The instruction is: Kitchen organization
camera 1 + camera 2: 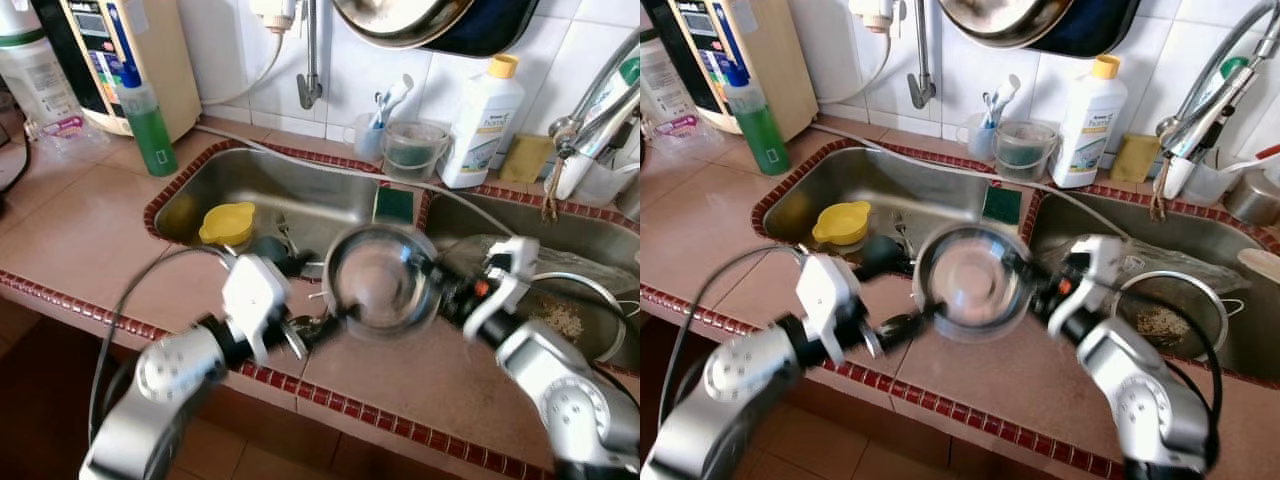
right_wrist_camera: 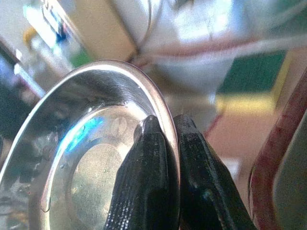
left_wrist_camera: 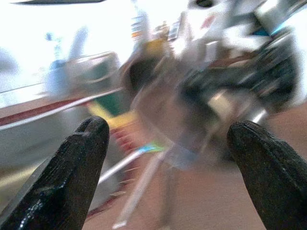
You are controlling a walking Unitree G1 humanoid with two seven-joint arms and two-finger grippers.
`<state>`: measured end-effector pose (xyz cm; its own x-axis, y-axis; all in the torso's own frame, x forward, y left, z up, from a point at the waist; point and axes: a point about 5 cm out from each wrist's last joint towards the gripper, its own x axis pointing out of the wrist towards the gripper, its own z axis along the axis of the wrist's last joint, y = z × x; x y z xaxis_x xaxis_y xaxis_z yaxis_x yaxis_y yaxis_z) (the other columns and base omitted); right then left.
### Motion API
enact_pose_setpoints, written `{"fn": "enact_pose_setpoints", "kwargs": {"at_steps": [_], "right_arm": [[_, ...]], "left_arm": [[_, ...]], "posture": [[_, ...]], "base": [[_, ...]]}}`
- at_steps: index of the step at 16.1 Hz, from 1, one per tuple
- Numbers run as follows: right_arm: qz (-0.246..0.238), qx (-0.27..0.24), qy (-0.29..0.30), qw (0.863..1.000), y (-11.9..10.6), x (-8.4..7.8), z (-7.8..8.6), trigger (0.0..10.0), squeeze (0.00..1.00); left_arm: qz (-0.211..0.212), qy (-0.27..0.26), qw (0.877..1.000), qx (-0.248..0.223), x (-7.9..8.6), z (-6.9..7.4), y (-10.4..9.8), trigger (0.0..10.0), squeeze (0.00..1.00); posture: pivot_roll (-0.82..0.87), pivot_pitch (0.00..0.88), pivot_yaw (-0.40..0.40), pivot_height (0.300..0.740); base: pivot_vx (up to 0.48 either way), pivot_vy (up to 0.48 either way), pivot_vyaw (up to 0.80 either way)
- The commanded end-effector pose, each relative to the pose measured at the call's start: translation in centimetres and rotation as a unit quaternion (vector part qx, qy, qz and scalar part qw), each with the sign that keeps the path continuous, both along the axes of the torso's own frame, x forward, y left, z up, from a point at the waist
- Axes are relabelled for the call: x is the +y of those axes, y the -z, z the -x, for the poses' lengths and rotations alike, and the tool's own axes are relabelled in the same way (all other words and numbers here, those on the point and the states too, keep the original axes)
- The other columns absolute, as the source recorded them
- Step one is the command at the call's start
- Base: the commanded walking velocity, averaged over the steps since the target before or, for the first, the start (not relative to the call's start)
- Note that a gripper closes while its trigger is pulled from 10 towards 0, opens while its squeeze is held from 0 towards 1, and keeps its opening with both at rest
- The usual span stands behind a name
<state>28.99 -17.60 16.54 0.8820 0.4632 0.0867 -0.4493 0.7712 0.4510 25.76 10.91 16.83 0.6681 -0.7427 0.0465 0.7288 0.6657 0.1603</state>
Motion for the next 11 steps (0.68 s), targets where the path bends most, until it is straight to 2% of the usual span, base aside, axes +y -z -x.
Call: {"fn": "enact_pose_setpoints", "kwargs": {"at_steps": [1,5,8,10,11], "right_arm": [[-0.01,-0.028,0.035,0.999,-0.8,-0.5,-0.5,10.0,0.0],[-0.051,-0.055,0.086,0.994,-1.9,-0.6,-1.6,10.0,0.0],[-0.042,-0.077,0.124,0.988,-2.2,-0.8,-2.1,10.0,0.0],[-0.012,-0.105,0.166,0.98,-2.5,-1.2,-2.5,10.0,0.0],[0.023,-0.122,0.182,0.976,-2.6,-1.1,-2.5,10.0,0.0]], "left_arm": [[0.007,-0.04,0.999,-0.007,0.9,-0.9,-0.3,10.0,0.0],[0.054,-0.105,0.993,-0.008,2.4,-2.8,-1.4,10.0,0.0],[0.076,-0.124,0.989,-0.011,2.8,-3.6,-1.8,10.0,0.0],[0.083,-0.151,0.985,0.005,3.1,-4.4,-1.6,10.0,0.0],[0.09,-0.163,0.982,0.01,3.2,-4.7,-1.6,10.0,0.0]], "posture": [[-0.14,0.018,-0.005,0.74],[-0.14,0.017,-0.004,0.74],[-0.14,0.02,-0.004,0.74],[-0.13,0.021,-0.005,0.74],[-0.13,0.021,-0.005,0.74]], "base": [[0.0,0.0,0.0],[0.0,0.0,0.0],[0.0,0.0,0.0],[0.0,0.0,0.0],[0.0,0.0,0.0]]}}
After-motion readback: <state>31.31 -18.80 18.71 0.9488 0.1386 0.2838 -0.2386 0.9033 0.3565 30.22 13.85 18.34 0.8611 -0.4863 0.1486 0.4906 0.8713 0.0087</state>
